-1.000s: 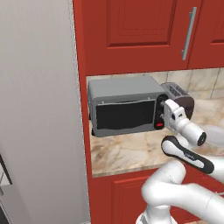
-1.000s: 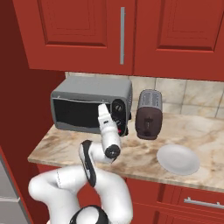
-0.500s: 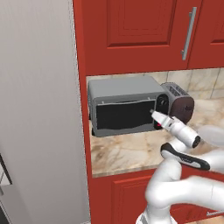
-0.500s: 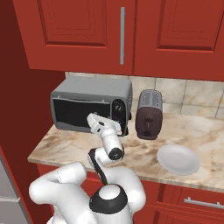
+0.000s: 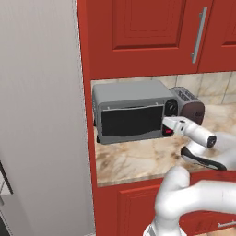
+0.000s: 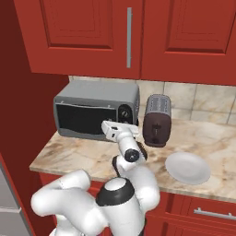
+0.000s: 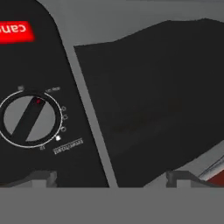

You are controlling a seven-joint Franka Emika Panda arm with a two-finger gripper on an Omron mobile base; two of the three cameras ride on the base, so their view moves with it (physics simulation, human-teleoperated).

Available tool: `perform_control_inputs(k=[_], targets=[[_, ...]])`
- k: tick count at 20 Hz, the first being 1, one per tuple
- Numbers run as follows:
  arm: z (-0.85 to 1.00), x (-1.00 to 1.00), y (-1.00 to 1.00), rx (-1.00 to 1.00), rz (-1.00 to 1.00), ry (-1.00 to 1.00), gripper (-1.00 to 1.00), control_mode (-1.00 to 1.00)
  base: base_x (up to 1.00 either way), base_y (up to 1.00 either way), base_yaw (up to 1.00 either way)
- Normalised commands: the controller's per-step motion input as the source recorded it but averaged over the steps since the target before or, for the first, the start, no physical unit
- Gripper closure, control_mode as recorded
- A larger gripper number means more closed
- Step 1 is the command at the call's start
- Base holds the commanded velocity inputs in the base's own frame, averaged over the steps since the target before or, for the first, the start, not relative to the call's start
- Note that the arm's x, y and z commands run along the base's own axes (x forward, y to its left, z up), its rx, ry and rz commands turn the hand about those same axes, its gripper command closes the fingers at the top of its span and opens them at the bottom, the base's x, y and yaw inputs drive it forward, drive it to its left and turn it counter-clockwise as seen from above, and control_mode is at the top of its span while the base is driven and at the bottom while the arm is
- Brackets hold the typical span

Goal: Pull the toaster oven rack outwards. Pick up the baguette from the plate and place it on the toaster oven rack. Close the toaster oven door fully and set the temperature to the lowest setting.

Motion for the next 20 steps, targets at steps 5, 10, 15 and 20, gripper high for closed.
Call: perform_control_inputs(k=[5,10,15,20], targets=[[0.98,0.31,-0.66,-0.51,-0.19,0.33,-1.0,-1.0,0.0,0.0,0.0],[0.53,0.14,-0.76,-0.65,-0.17,0.29,-1.0,-1.0,0.0,0.0,0.0],[0.23,-0.16,-1.0,-0.55,-0.19,0.26,-1.0,-1.0,0.0,0.0,0.0],[0.95,-0.57,-0.84,-0.23,-0.12,0.17,-1.0,-1.0,0.0,0.0,0.0]])
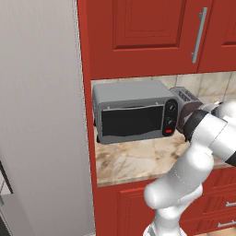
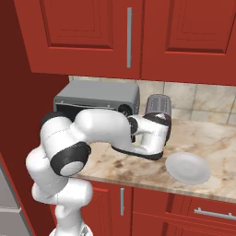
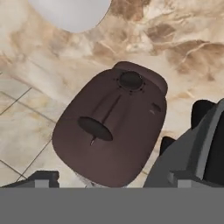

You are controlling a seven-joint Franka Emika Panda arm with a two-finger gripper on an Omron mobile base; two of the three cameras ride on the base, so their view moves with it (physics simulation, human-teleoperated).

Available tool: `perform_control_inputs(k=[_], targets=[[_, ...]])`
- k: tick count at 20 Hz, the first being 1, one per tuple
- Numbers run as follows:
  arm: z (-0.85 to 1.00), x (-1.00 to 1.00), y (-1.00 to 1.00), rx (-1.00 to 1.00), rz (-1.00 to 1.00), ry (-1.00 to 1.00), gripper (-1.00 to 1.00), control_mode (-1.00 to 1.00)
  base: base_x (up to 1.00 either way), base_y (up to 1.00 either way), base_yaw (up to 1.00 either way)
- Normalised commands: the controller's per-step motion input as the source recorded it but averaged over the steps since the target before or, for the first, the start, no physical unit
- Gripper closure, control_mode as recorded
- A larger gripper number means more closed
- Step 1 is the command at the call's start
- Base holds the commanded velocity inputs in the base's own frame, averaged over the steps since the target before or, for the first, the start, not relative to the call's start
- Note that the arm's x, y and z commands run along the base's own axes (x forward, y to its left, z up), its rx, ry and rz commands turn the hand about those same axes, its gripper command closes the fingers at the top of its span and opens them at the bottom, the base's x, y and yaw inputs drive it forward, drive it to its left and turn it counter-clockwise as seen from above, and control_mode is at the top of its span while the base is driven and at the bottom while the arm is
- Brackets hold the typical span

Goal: Pull the toaster oven rack outwards. Pick up the baguette from the plate and place it on the toaster oven rack. Close the toaster oven door fully and set the temperature to the lowest setting.

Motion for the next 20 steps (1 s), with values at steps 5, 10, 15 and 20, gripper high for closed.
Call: perform_control_inputs(k=[5,10,15,20], targets=[[1.0,-0.98,-0.1,-0.08,0.0,0.11,-1.0,-1.0,0.0,0.0,0.0],[1.0,-1.0,0.0,0.0,0.0,0.08,-1.0,-1.0,0.0,0.0,0.0],[0.88,-0.83,0.0,-0.06,0.0,0.17,-1.0,-1.0,0.0,0.0,0.0],[0.58,-0.26,0.0,0.08,0.0,0.16,-1.0,-1.0,0.0,0.0,0.0]])
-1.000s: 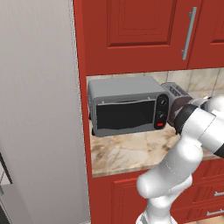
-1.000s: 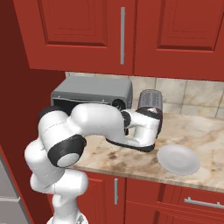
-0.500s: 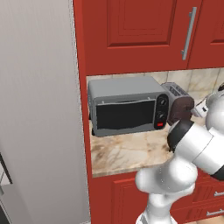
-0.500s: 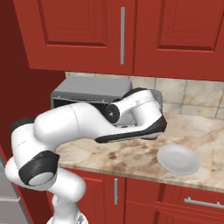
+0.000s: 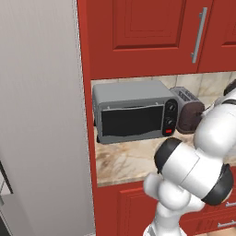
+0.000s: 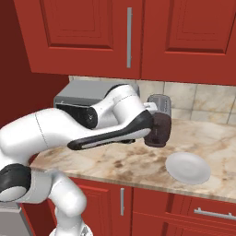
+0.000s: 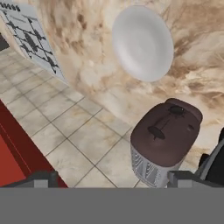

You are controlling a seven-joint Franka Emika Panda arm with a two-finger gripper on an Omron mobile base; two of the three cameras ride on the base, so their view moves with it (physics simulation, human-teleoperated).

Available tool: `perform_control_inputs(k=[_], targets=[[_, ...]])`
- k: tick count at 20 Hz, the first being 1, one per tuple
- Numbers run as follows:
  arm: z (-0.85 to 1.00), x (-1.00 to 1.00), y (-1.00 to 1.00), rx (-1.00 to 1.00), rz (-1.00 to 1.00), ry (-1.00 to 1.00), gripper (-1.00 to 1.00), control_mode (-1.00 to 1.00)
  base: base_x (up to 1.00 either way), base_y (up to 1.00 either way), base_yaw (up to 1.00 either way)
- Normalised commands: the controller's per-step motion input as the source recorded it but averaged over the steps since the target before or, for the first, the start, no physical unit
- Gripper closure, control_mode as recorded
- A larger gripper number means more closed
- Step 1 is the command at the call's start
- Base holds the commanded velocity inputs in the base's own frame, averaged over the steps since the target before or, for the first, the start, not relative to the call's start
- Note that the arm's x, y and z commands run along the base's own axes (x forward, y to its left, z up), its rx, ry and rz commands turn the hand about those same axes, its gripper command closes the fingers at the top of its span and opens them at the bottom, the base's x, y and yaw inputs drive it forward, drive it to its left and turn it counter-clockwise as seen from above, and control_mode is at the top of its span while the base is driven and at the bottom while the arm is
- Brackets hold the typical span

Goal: Pull the toaster oven rack outwards. Pick up the baguette from the plate and place it on the toaster oven rack. Close the toaster oven door fully and set the temperature to the lowest setting.

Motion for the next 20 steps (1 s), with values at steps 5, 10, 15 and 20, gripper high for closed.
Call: perform_control_inputs(k=[5,10,15,20], targets=[[0.65,0.22,-0.13,0.0,0.09,0.45,-1.0,-1.0,0.0,0.0,0.0],[-0.06,0.23,-0.13,0.13,0.27,0.58,-1.0,-1.0,0.0,0.0,0.0],[-0.05,0.0,0.07,0.23,0.2,0.35,-1.0,-1.0,0.0,0.0,0.0],[0.06,0.0,0.4,0.01,0.25,0.41,-1.0,-1.0,0.0,0.0,0.0]])
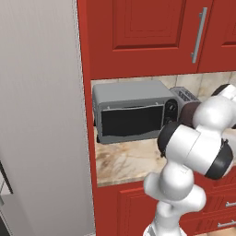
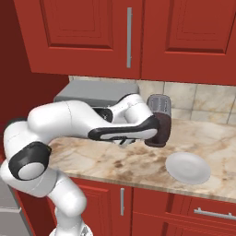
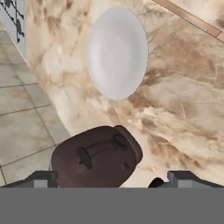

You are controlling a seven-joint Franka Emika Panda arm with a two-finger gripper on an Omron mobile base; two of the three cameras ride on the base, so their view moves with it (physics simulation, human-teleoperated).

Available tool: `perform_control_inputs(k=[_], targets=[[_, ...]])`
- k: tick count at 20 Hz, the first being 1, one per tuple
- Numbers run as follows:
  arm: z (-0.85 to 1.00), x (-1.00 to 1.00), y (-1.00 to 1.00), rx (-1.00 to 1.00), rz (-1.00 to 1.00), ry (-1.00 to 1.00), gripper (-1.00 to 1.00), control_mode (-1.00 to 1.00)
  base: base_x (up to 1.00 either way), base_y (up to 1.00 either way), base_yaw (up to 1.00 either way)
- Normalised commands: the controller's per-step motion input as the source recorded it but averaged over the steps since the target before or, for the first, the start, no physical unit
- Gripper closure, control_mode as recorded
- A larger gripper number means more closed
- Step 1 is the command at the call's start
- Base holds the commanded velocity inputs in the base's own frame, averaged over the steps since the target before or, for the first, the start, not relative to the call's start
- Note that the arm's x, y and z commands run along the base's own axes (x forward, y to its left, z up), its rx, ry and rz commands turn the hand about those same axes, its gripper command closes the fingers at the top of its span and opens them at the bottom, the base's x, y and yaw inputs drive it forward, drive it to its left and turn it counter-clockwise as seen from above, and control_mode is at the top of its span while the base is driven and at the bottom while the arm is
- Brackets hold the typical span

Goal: Pull the toaster oven rack outwards. Pick up the baguette from the plate and place it on the toaster oven rack. Close the toaster oven door fully and set the temperature to the lowest setting.

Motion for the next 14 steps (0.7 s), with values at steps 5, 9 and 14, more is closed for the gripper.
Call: perform_control_inputs(k=[5,9,14], targets=[[0.53,0.0,0.28,0.31,-0.01,0.18,-1.0,-1.0,0.0,0.0,0.0],[0.51,-0.04,0.33,0.58,-0.17,0.1,-1.0,-1.0,0.0,0.0,0.0],[0.45,-0.05,0.14,0.82,-0.21,0.01,-1.0,-1.0,0.0,0.0,0.0]])
